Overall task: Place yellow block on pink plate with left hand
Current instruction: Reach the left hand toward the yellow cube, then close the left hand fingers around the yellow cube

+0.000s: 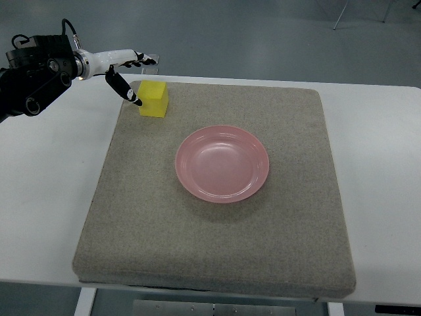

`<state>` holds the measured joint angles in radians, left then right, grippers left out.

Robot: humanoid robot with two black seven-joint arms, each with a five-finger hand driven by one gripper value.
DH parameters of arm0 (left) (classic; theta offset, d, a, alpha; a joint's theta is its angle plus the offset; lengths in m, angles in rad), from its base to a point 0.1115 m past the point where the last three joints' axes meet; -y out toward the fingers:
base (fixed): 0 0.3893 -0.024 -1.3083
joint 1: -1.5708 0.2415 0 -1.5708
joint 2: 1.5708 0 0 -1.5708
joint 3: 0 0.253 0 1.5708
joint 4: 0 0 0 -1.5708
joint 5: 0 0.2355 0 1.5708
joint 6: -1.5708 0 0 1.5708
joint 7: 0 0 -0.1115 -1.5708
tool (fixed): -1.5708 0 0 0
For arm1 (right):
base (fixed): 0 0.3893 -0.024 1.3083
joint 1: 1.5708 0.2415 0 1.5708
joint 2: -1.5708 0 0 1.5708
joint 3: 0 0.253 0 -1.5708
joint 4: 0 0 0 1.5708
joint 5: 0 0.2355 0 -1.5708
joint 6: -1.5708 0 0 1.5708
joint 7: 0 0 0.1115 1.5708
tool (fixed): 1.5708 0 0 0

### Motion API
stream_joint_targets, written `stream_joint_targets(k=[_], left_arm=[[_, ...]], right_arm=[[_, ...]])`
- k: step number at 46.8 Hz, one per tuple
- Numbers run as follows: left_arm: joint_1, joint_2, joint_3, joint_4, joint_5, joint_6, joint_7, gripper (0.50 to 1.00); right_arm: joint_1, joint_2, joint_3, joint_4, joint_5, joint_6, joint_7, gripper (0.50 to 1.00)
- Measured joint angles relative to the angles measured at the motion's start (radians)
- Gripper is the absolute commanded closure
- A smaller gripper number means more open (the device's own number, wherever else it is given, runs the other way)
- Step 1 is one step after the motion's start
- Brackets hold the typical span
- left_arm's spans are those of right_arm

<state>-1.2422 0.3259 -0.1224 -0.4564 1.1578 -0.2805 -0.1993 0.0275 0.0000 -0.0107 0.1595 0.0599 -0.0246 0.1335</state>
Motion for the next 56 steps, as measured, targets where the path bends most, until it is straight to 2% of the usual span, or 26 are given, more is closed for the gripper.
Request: stream_joint_targets(k=[13,22,24,34,38,41,44,56], left_arm=[[0.008,-0.096,0.124,0.104,0.0,0.108,0.0,0.506],[0.013,-0.123,0.158,0.114,-0.001,0.126,0.0,0.519],[0.013,-0.128,0.159,0.114,-0.001,0.126,0.0,0.544],[0.013,-0.133,0.161,0.114,-0.001,0.129,-0.001,0.733],[0.013,-0.133,0.168,0.114,0.0,0.129,-0.001,0.851],[0.013,-0.134,0.172,0.114,0.001,0.129,-0.001,0.915],[0.013,-0.133,0.173,0.114,0.003,0.129,-0.001,0.941],[-0.031,-0.115,0.171,0.109,-0.013,0.128,-0.002,0.947]], right_arm=[[0.0,0.0,0.0,0.0,0.0,0.0,0.0,0.576],[0.0,0.0,0.0,0.0,0.0,0.0,0.0,0.576],[0.0,0.0,0.0,0.0,0.0,0.0,0.0,0.576],[0.0,0.0,0.0,0.0,0.0,0.0,0.0,0.576],[0.0,0.0,0.0,0.0,0.0,0.0,0.0,0.576],[0.0,0.0,0.0,0.0,0.0,0.0,0.0,0.576],[0.0,0.0,0.0,0.0,0.0,0.0,0.0,0.576],[0.0,0.0,0.0,0.0,0.0,0.0,0.0,0.576]])
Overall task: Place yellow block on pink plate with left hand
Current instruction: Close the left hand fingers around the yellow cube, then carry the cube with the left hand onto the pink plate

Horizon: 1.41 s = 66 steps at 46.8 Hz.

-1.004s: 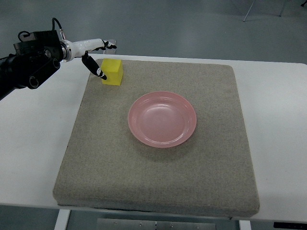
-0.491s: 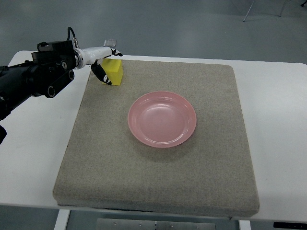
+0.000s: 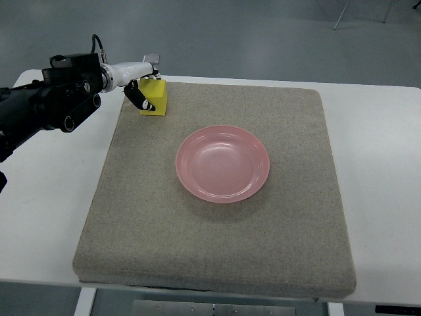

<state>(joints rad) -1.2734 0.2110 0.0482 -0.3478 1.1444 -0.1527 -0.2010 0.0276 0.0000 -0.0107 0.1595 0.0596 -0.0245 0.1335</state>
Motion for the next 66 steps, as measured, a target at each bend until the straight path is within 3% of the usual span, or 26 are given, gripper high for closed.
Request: stream_joint_targets(k=[6,10,16,28,36,51,62,66], left_arm=[[-0.076,0.073,-0.01,-0.082,-0.007,-0.021,-0.007,0.954],[-0.104,0.155,-0.011,-0.232,-0.006,-0.031,-0.011,0.999],[-0.123,0.243,-0.012,-0.451,-0.003,-0.034,-0.012,1.0],[-0.13,0.269,-0.006,-0.655,0.014,-0.036,-0.012,1.0],[-0.123,0.255,-0.001,-0.725,0.084,-0.036,-0.012,1.0],[-0.067,0.184,-0.002,-0.731,0.186,-0.033,-0.011,1.0],[-0.046,0.172,-0.002,-0.733,0.184,-0.033,-0.011,0.808],[-0.042,0.173,-0.002,-0.737,0.18,-0.033,-0.011,0.699]], right_arm=[[0.0,0.0,0.0,0.0,0.0,0.0,0.0,0.576],[0.0,0.0,0.0,0.0,0.0,0.0,0.0,0.576],[0.0,0.0,0.0,0.0,0.0,0.0,0.0,0.576],[0.0,0.0,0.0,0.0,0.0,0.0,0.0,0.576],[0.0,0.0,0.0,0.0,0.0,0.0,0.0,0.576],[0.0,0.0,0.0,0.0,0.0,0.0,0.0,0.576],[0.0,0.0,0.0,0.0,0.0,0.0,0.0,0.576],[0.0,0.0,0.0,0.0,0.0,0.0,0.0,0.576]])
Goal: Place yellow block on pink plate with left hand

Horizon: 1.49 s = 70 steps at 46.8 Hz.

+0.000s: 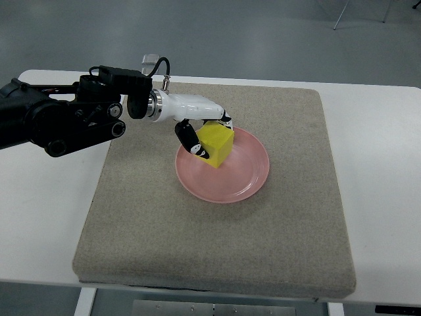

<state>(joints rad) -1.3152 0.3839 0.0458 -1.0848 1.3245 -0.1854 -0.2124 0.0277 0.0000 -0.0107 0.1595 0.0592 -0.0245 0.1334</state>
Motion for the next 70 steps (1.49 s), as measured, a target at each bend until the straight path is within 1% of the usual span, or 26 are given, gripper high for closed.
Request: stream_joint_targets(k=[4,5,9,19,25,29,37,40,45,51,57,59,64,67,70], left_arm=[[0.008,0.0,0.0,-0.006,-0.004,0.0,-0.001,0.617],[0.009,0.0,0.0,-0.006,-0.005,0.0,-0.001,0.604],[0.01,0.0,0.0,-0.009,-0.011,0.0,-0.001,0.51],[0.009,0.008,0.0,-0.021,-0.016,0.0,-0.001,0.504],[-0.006,0.039,-0.012,-0.021,-0.073,0.0,-0.002,0.501],[-0.022,0.078,-0.027,-0.018,-0.204,0.001,-0.002,0.501],[-0.041,0.142,-0.065,0.003,-0.58,0.001,-0.001,0.504],[-0.042,0.154,-0.073,0.025,-0.705,0.001,-0.001,0.504],[-0.029,0.157,-0.095,0.095,-0.87,0.001,-0.001,0.504],[0.0,0.164,-0.127,0.174,-0.96,-0.001,0.0,0.504],[0.07,0.163,-0.218,0.242,-1.041,-0.007,0.001,0.504],[0.092,0.161,-0.252,0.271,-1.07,-0.027,0.001,0.504],[0.128,0.151,-0.337,0.376,-1.131,-0.139,0.011,0.504],[0.14,0.136,-0.369,0.419,-1.169,-0.191,0.021,0.504],[0.147,0.131,-0.385,0.434,-1.218,-0.21,0.031,0.504]], right_arm=[[0.0,0.0,0.0,0.0,0.0,0.0,0.0,0.576],[0.0,0.0,0.0,0.0,0.0,0.0,0.0,0.576],[0.0,0.0,0.0,0.0,0.0,0.0,0.0,0.576],[0.0,0.0,0.0,0.0,0.001,0.0,0.0,0.576],[0.0,0.0,0.0,0.0,0.001,0.0,0.0,0.576],[0.0,0.0,0.0,0.0,0.001,0.0,0.0,0.576],[0.0,0.0,0.0,0.0,0.001,0.0,0.0,0.576],[0.0,0.0,0.0,0.0,0.001,0.0,0.0,0.576],[0.0,0.0,0.0,0.0,0.001,0.0,0.0,0.576],[0.0,0.0,0.0,0.0,0.001,0.0,0.0,0.576],[0.0,0.0,0.0,0.0,0.001,0.0,0.0,0.576],[0.0,0.0,0.0,0.0,0.001,0.0,0.0,0.576],[0.0,0.0,0.0,0.0,0.001,0.0,0.0,0.576],[0.0,0.0,0.0,0.0,0.001,0.0,0.0,0.576],[0.0,0.0,0.0,0.0,0.001,0.0,0.0,0.576]])
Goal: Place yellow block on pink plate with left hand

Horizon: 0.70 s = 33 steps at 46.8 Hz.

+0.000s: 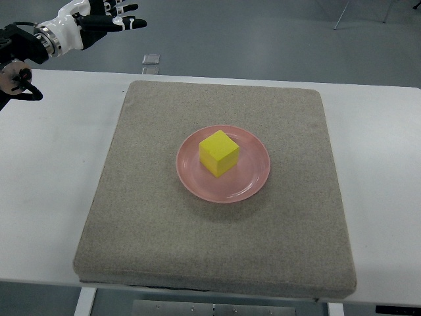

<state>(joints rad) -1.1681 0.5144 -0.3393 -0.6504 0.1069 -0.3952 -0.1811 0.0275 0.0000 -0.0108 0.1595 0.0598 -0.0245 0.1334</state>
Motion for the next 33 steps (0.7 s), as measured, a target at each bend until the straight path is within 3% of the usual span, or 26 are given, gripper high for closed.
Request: stream_joint_targets(k=[17,33], left_arm=[[0.038,0.0,-0.01,0.086,-0.281,-0.055,0.111,0.504],[0.053,0.003,-0.023,0.085,-0.318,-0.056,0.12,0.504]], right_arm=[[0.0,0.0,0.0,0.0,0.0,0.0,0.0,0.576],[-0.001,0.0,0.0,0.012,0.003,0.011,0.0,0.576]])
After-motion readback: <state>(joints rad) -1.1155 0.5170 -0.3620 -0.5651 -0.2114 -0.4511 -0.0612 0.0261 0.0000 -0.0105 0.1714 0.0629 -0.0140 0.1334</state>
